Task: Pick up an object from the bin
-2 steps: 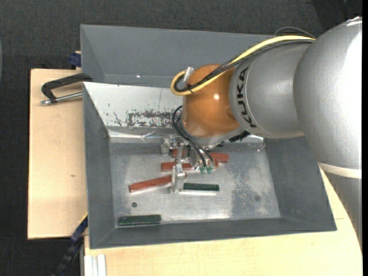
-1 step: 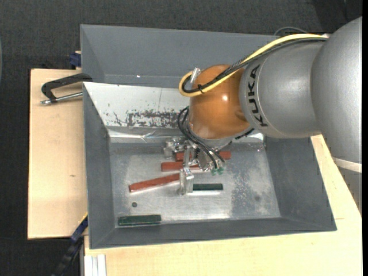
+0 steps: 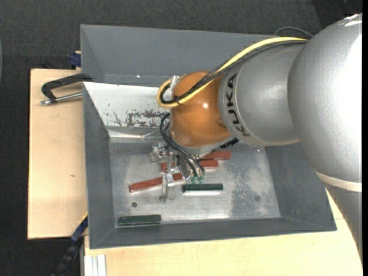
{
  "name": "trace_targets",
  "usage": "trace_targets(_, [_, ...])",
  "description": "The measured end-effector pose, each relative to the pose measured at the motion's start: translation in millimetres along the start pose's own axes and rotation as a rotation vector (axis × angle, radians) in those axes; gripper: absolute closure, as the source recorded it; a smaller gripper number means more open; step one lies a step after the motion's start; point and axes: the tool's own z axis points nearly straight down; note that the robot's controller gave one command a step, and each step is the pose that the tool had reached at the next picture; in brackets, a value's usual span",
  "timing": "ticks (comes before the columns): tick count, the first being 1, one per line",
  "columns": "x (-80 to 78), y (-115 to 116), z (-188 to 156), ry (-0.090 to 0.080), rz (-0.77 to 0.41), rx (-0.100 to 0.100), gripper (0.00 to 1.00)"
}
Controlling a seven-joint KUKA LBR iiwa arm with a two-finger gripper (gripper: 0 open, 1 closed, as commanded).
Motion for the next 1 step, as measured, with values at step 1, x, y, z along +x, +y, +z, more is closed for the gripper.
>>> trace_targets(1, [-7.9, 11.7, 27.5, -0.001, -0.212, 0.000, 0.00])
